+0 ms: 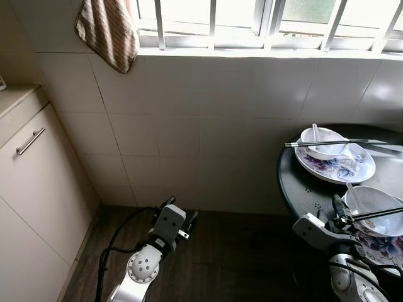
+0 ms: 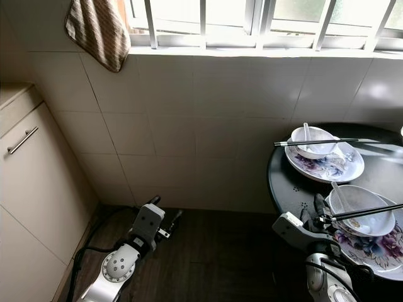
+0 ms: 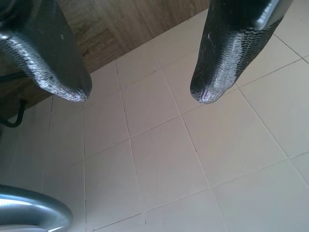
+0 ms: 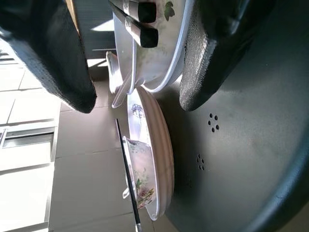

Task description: Kitchen organization

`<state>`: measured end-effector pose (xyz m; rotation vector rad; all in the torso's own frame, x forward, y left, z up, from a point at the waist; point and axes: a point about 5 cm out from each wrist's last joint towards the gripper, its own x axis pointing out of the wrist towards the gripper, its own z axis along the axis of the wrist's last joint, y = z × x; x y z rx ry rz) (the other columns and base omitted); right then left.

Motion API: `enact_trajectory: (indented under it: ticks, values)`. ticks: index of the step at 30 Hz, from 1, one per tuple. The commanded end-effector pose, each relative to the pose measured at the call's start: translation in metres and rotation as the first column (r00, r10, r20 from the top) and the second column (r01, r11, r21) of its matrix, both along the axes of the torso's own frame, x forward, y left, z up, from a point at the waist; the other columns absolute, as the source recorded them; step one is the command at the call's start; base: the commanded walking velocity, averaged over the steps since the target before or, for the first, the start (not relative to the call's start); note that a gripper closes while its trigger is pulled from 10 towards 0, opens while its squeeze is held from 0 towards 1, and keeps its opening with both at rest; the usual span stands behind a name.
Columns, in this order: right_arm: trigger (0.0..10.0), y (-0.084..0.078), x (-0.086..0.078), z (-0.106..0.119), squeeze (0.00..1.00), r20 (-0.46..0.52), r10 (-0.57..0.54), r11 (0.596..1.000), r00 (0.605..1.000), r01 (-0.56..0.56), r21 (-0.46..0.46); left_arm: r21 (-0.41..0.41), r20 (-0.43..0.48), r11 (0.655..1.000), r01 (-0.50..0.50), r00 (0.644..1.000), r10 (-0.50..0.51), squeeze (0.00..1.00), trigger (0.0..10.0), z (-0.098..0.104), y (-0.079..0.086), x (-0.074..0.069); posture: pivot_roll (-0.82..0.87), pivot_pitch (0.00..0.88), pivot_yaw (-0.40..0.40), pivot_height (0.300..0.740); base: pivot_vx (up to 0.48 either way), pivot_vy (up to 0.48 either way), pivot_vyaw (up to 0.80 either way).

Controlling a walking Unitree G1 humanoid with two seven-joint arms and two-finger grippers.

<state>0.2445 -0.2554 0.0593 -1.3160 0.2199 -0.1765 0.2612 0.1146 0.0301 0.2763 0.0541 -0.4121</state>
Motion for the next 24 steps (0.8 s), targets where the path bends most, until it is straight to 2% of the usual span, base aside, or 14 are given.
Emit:
enact_trajectory:
  ticks: [1, 13, 22, 23, 24]
  values:
    - [10.0, -0.007, 0.0, 0.0, 0.0, -0.009, -0.026, 1.0, 1.0, 0.026, 0.006, -0.008, -0.005, 1.0, -0.013, 1.0, 0.013, 0.0, 10.0, 0.0, 0.002, 0.002, -0.02, 0.0, -0.024, 0.74, 0.0, 0.0, 0.0]
    - [10.0, -0.019, 0.005, 0.003, 0.0, 0.0, -0.048, 0.999, 0.999, 0.048, -0.012, -0.01, -0.008, 1.0, -0.009, 1.0, 0.009, 0.0, 10.0, 0.001, 0.002, 0.004, -0.03, 0.0, -0.022, 0.74, 0.0, 0.0, 0.0]
    - [10.0, -0.024, 0.006, -0.001, 0.0, -0.009, -0.076, 0.997, 0.997, 0.076, 0.027, -0.013, -0.008, 1.0, -0.013, 1.0, 0.013, 0.0, 10.0, 0.001, 0.002, 0.006, -0.02, 0.0, -0.023, 0.74, 0.0, 0.0, 0.0]
    - [8.3, -0.024, 0.006, -0.002, 0.0, -0.013, -0.076, 0.996, 0.997, 0.076, 0.038, -0.013, -0.009, 1.0, -0.013, 1.0, 0.012, 0.0, 10.0, 0.001, 0.002, 0.006, -0.02, 0.0, -0.023, 0.74, 0.0, 0.0, 0.0]
    - [5.9, -0.024, 0.006, -0.003, 0.0, -0.018, -0.076, 0.996, 0.997, 0.077, 0.055, -0.013, -0.009, 1.0, -0.012, 1.0, 0.012, 0.0, 10.0, 0.001, 0.002, 0.006, -0.02, 0.0, -0.023, 0.74, 0.0, 0.0, 0.0]
